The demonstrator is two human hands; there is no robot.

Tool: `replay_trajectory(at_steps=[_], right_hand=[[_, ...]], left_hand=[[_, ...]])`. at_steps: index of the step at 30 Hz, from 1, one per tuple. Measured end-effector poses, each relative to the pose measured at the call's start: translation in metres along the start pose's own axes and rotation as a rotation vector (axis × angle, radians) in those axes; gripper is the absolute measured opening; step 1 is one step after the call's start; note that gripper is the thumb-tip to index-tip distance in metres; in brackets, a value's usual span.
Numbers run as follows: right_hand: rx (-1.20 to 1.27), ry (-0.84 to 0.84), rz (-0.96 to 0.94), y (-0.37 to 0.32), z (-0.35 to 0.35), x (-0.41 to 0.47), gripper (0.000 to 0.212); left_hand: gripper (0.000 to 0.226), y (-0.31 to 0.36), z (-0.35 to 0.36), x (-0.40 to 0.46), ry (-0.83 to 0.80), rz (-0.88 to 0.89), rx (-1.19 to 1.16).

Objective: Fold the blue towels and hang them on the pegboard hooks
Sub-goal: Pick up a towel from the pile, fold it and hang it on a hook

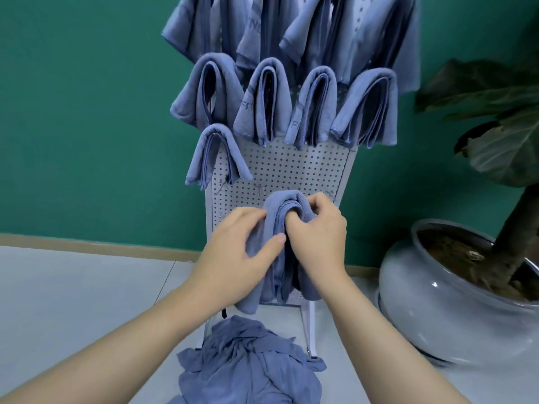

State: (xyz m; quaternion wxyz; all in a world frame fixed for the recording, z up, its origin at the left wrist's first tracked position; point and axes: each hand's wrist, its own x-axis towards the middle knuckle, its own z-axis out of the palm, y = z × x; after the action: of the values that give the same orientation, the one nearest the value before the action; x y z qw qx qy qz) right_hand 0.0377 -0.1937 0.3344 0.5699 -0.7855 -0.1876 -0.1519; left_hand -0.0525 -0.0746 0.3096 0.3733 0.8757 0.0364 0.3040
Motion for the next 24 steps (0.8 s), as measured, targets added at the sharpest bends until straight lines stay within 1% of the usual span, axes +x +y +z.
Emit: replay_trajectory(at_steps=[4, 6, 7, 10, 13, 15, 17, 18, 20, 21, 24], right_hand=[[-0.056, -0.042, -0.061, -0.022, -0.012, 0.02, 0.023], [-0.063, -0.037, -0.065, -0.03, -0.014, 0.029, 0.023], [-0.065, -0.032, -0.068, -0.033, -0.014, 0.033, 0.023], [-0.064, -0.035, -0.088, -0.041, -0.011, 0.042, 0.023], [-0.087, -0.051, -0.122, -0.046, -0.004, 0.049, 0.019], [-0.109, -0.064, -0.137, -0.047, 0.0, 0.055, 0.015], [-0.12, -0.09, -0.176, -0.045, 0.003, 0.065, 0.006], [-0.121, -0.101, -0.21, -0.043, 0.005, 0.07, 0.01], [-0.131, -0.137, -0.302, -0.038, 0.011, 0.082, 0.034], [-0.145, -0.15, -0.345, -0.036, 0.014, 0.088, 0.04], [-0.134, -0.156, -0.394, -0.032, 0.025, 0.11, 0.039]], left_hand=[[0.018, 0.02, -0.004, 0.026, -0.011, -0.04, -0.054], [0.016, 0.025, -0.005, 0.038, -0.004, -0.049, -0.079], [0.013, 0.027, -0.005, 0.043, 0.024, -0.058, -0.102], [0.004, 0.033, -0.004, 0.059, 0.173, -0.104, -0.142], [0.016, 0.035, -0.004, 0.071, 0.276, -0.11, -0.122], [0.025, 0.033, -0.004, 0.079, 0.297, -0.116, -0.12], [0.028, 0.027, -0.008, 0.089, 0.316, -0.121, -0.108], [0.029, 0.024, -0.011, 0.095, 0.323, -0.117, -0.103], [0.027, 0.019, -0.017, 0.11, 0.327, -0.092, -0.075], [0.024, 0.018, -0.019, 0.119, 0.323, -0.08, -0.051], [0.025, 0.015, -0.021, 0.144, 0.304, -0.075, -0.004]])
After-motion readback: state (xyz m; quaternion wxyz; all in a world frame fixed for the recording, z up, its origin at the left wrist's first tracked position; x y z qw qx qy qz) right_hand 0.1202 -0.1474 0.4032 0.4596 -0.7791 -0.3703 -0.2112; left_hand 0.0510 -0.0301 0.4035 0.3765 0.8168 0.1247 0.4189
